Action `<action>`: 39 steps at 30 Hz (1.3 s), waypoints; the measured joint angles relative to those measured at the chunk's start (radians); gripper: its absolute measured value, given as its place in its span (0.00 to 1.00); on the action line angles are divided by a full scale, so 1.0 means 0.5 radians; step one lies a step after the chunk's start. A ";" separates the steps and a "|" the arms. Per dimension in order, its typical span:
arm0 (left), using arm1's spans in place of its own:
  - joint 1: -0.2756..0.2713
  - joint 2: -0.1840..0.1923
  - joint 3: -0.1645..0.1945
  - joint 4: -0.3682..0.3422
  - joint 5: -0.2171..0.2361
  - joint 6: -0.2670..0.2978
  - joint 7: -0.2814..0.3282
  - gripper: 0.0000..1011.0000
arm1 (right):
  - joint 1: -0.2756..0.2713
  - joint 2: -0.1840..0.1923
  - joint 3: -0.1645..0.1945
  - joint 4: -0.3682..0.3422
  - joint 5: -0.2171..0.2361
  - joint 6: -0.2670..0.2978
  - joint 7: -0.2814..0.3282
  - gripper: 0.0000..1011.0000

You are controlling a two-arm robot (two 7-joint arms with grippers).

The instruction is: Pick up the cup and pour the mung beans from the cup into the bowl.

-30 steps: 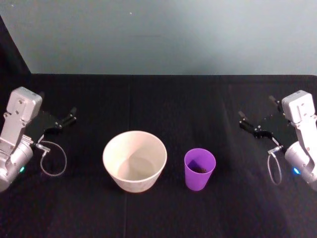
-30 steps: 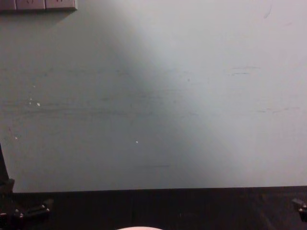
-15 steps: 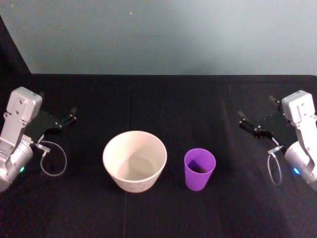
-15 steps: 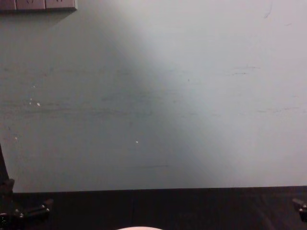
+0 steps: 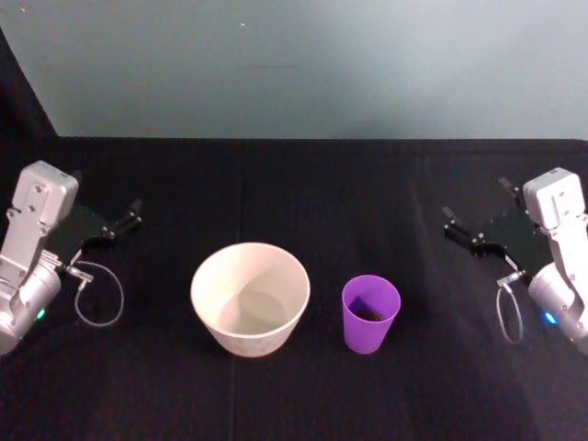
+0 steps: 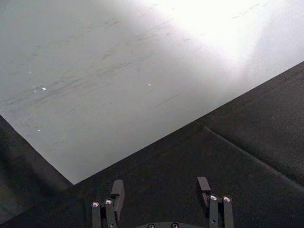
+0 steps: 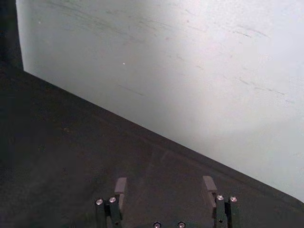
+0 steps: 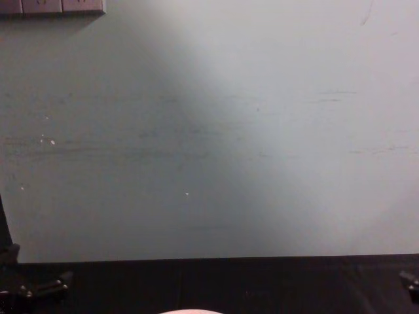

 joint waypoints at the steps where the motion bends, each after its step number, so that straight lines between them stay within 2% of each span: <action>1: 0.000 0.000 0.000 0.000 0.000 0.000 0.000 0.99 | -0.023 0.006 0.008 -0.020 -0.002 0.000 0.002 0.99; 6: 0.000 0.000 0.000 0.000 0.000 0.000 0.000 0.99 | -0.106 0.037 0.030 -0.107 -0.011 0.011 0.016 0.99; 13: 0.000 0.000 0.000 0.000 0.000 0.000 0.000 0.99 | -0.287 0.099 0.057 -0.291 -0.006 0.027 0.062 0.99; 22: 0.000 0.000 0.000 0.000 0.000 0.000 0.000 0.99 | -0.533 0.199 0.086 -0.569 0.012 0.128 0.138 0.99; 27: 0.000 0.000 0.000 0.000 0.000 0.000 0.000 0.99 | -0.612 0.248 0.102 -0.663 0.027 0.188 0.188 0.99; 32: 0.000 0.000 0.000 0.000 0.000 0.000 0.000 0.99 | -0.678 0.297 0.127 -0.753 0.079 0.237 0.278 0.99; 36: 0.000 0.000 0.000 0.000 0.000 0.000 0.000 0.99 | -0.713 0.328 0.141 -0.814 0.162 0.278 0.409 0.99; 39: 0.000 0.000 0.000 0.000 0.000 0.000 0.000 0.99 | -0.722 0.331 0.142 -0.834 0.191 0.295 0.475 0.99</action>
